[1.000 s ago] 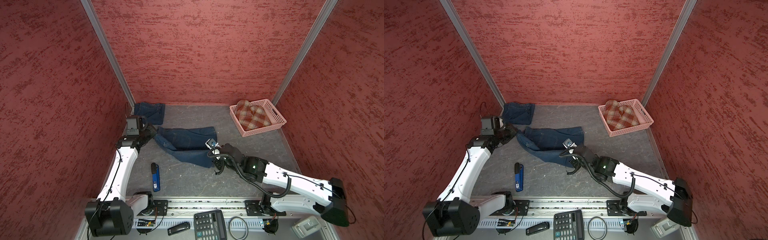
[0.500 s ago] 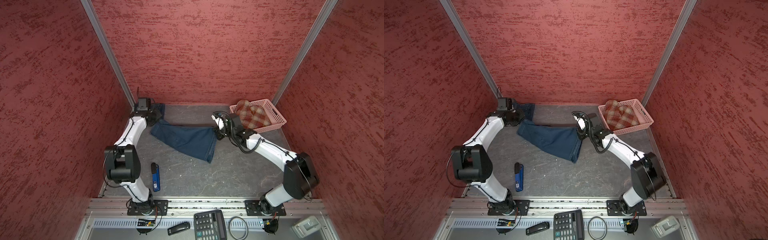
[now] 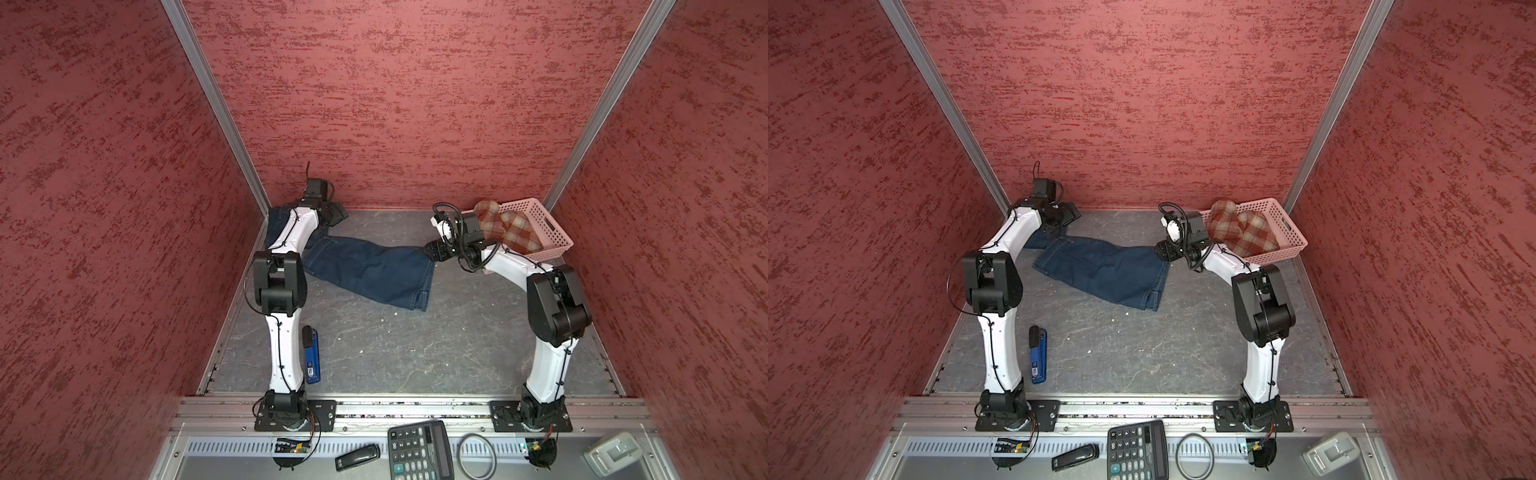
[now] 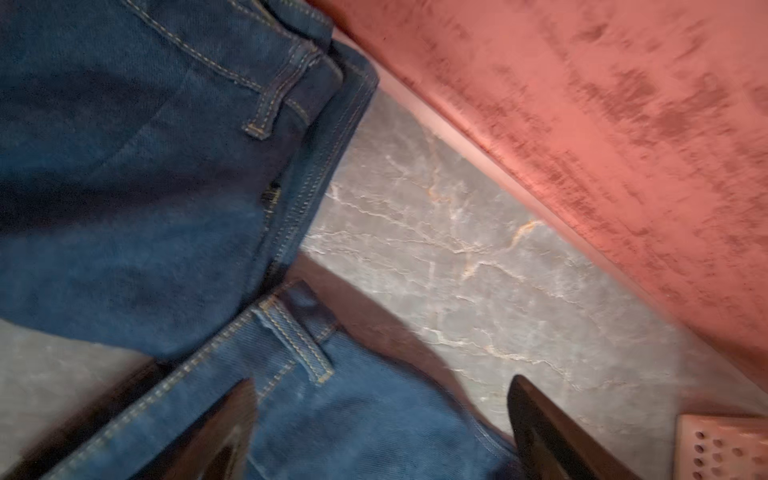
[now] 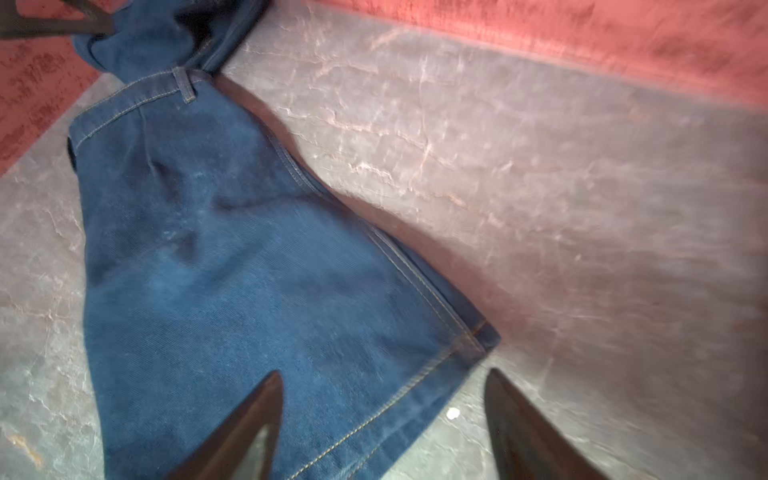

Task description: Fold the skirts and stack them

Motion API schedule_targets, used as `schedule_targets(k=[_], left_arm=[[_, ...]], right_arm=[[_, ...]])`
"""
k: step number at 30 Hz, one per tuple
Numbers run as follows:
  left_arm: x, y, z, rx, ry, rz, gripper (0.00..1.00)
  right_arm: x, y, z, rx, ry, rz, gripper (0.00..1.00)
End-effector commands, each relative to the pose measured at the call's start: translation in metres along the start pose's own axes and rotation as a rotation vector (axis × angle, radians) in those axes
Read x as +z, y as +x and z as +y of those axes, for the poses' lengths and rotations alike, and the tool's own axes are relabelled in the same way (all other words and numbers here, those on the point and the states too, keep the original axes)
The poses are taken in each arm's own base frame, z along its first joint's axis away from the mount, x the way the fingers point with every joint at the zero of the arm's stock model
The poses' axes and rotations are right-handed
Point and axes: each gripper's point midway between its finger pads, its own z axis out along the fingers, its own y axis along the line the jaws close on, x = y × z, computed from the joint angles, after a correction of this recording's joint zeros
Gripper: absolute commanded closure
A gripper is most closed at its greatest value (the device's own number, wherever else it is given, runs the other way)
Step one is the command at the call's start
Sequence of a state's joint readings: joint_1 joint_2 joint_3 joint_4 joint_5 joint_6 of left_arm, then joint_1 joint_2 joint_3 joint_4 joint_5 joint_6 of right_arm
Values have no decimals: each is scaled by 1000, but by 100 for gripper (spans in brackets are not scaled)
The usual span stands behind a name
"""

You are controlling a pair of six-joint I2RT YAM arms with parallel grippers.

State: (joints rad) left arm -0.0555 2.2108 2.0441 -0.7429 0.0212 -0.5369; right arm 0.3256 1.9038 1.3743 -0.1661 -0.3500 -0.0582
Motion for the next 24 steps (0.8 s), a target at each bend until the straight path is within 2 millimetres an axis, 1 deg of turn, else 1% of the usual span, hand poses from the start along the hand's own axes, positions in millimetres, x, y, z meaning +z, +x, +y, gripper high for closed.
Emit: schedule_targets(k=[1,3,5,7,9,11,13,15,17,19,21,24], left_arm=[[-42,-11,-14,51,21,-63,1],[-54,-4,-12,76,16,-74,1],[-62,12,-9,91,23,-71,1],[-65,28,0,99,12,-61,1],[-65,43,15,103,-14,-45,0],[-61,53,28,110,-38,-27,1],[-56,56,40,115,-69,-5,1],[-51,54,47,139,-105,-6,1],[-42,51,52,172,-155,-7,1],[-32,51,58,190,-201,28,1],[-23,55,65,200,-240,56,1],[-13,68,71,215,-255,91,0]], right_arm=[[-32,-32,4,-20,57,-92,17],[-39,-34,4,-2,74,-99,17],[-45,-35,3,18,82,-114,17],[-47,-32,5,47,78,-126,16],[-43,-24,4,83,73,-117,16],[-39,-16,0,146,87,-110,16],[-34,-9,-1,221,80,-96,17],[-30,-4,-3,300,81,-86,18],[-27,2,-7,383,95,-79,18],[-23,7,-6,440,88,-61,19],[-18,13,-6,485,83,-39,19],[-9,25,-10,502,117,-3,20]])
